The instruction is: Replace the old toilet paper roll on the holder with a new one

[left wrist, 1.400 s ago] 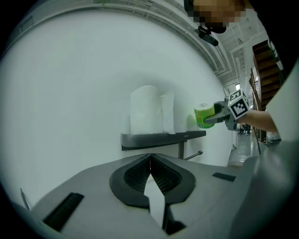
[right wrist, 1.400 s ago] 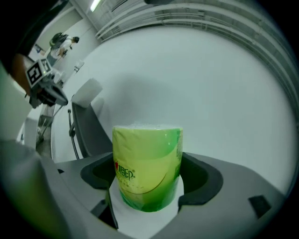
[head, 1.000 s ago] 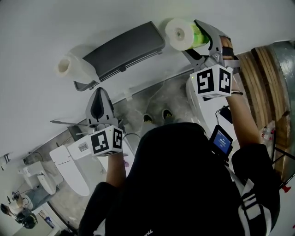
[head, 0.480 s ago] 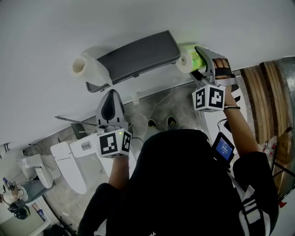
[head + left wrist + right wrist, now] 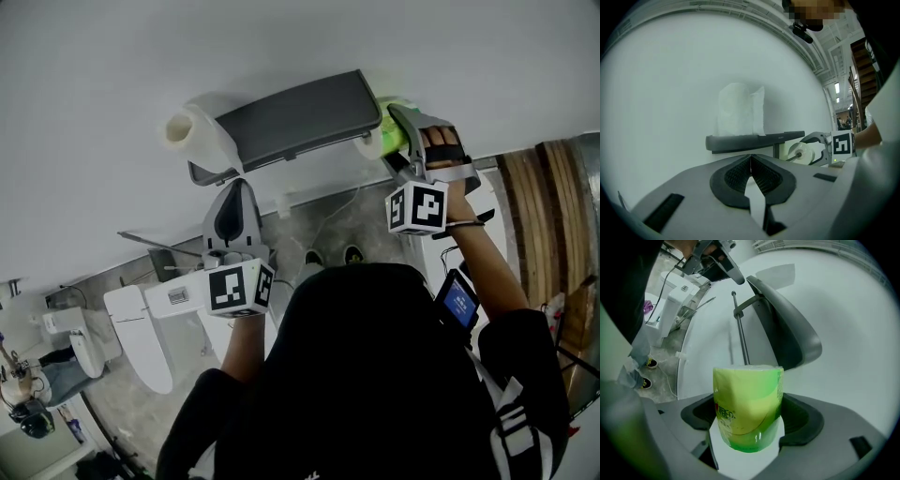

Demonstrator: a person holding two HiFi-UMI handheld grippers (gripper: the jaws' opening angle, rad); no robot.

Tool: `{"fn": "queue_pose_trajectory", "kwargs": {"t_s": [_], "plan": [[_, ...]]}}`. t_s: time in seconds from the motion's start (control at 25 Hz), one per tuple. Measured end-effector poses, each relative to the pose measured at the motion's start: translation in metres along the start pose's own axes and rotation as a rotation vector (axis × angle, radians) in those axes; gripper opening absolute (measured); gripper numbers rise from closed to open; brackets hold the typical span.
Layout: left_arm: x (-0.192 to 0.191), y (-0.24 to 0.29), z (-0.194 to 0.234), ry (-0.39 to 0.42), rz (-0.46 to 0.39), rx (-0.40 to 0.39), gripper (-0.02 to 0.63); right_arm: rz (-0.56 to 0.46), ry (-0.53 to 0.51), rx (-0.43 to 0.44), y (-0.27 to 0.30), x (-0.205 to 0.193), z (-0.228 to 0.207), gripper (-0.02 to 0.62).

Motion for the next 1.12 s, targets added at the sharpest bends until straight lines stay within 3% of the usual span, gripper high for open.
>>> {"fn": "queue_pose_trajectory", "kwargs": {"t_s": [0.32, 0.72, 1.12], "plan": [[0.006, -0.002, 0.002, 0.003, -0.014, 0.008, 0.022, -0.04, -0.054, 0.004, -0.001, 0.034, 0.003, 0.413], [0.005, -0.003, 0.006, 0.002, -0.009, 0.005, 0.022, 0.048, -0.099, -0.047, -0.003, 0.037, 0.006, 0.413], [0.003, -0.006, 0.007, 0.006, -0.008, -0.003, 0.023, 0.053, -0.189, -0.094, -0.003, 0.057, 0.013, 0.413]]}}
Point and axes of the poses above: the fingertips, and each gripper's own axes: y forward along the fingers, z to its left, x out of its top, the point moved 3 cm from there along -y, backward along the fingers, and after that the axes turned 3 degrees about x, right-handed, at the moved point
